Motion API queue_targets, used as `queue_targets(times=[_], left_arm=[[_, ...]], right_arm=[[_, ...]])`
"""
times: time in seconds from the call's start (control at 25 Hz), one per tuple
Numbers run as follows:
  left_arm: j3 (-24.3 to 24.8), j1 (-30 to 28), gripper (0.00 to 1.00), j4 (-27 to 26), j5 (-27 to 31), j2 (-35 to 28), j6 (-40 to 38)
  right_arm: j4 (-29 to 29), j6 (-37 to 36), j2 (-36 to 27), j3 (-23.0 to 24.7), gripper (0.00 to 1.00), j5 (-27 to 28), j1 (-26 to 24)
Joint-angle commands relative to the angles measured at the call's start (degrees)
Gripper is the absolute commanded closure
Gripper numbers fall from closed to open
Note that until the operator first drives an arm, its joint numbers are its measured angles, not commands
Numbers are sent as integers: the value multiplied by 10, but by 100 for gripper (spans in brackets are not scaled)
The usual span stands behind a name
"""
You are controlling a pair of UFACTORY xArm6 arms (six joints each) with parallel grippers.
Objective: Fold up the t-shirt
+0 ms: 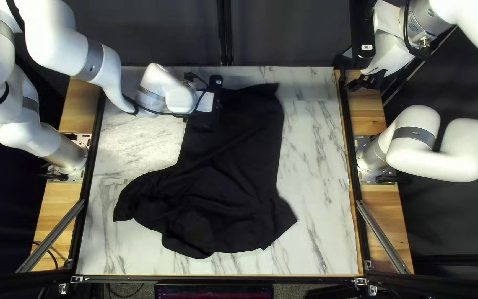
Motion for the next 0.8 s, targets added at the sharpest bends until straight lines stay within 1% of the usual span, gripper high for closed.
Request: queue_targets(times=[0.04, 0.4, 0.6, 0.8], left_arm=[[12, -6, 0, -1, -10, -14, -1], [32, 7, 0, 12, -48, -13, -9], [56, 8, 0, 6, -34, -46, -2], [66, 31, 0, 10, -28, -47, 8]], right_arm=[[0, 0, 0, 0, 0, 0, 0], [0, 0, 0, 0, 0, 0, 0], [0, 0, 0, 0, 0, 0, 0], [0, 0, 0, 0, 0, 0, 0]])
